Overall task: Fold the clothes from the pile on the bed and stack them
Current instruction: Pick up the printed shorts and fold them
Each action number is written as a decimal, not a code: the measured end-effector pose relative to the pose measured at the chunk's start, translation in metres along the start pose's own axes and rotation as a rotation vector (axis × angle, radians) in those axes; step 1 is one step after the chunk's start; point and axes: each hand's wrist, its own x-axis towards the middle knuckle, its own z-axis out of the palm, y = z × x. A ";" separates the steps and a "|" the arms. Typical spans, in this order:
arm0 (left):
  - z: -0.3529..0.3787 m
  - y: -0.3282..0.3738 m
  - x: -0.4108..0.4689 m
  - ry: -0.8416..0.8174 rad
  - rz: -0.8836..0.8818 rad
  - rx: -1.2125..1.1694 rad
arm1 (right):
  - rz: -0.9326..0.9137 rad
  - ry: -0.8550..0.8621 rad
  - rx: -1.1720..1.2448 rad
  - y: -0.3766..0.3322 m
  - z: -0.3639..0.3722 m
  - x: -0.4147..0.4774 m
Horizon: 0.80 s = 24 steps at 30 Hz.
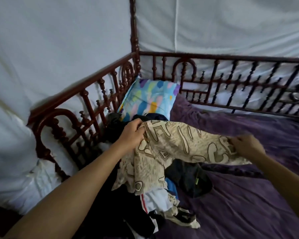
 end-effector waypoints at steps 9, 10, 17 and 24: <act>0.051 0.124 -0.028 0.035 -0.227 -0.078 | -0.644 -0.296 0.321 -0.040 -0.010 -0.090; 0.054 0.135 -0.031 -0.015 -0.226 -0.114 | -0.674 -0.350 0.294 -0.042 -0.005 -0.096; 0.020 0.145 -0.046 -0.180 -0.182 0.273 | -0.278 -0.046 0.226 0.019 -0.030 -0.046; -0.004 0.140 -0.043 -0.096 -0.172 0.439 | -0.114 -0.056 -0.081 0.103 -0.064 -0.004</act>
